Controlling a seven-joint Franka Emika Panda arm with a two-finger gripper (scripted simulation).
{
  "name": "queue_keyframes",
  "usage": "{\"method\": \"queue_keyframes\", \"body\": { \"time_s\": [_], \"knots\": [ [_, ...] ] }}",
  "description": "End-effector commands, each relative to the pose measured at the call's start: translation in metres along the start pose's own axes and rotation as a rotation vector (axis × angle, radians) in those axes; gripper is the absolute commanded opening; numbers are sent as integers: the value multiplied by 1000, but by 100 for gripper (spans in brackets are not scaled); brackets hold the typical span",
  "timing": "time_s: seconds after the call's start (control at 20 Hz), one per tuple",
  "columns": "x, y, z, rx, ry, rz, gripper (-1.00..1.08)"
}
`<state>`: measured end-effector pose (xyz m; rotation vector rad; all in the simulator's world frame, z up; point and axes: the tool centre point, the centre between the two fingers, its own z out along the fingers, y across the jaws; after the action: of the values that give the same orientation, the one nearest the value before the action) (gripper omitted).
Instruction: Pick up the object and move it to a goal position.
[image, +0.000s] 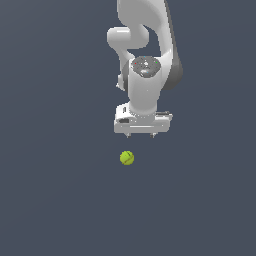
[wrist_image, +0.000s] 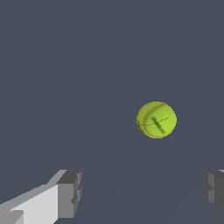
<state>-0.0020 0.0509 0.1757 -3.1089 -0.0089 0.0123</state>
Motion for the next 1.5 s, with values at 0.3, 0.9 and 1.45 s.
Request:
{"method": "queue_keyframes", "body": {
  "time_s": [0.3, 0.9, 1.45],
  "knots": [
    [2, 2, 3, 2, 0, 33, 100],
    [13, 20, 30, -1, 1, 266, 100],
    [27, 46, 67, -17, 10, 580, 100]
  ]
}}
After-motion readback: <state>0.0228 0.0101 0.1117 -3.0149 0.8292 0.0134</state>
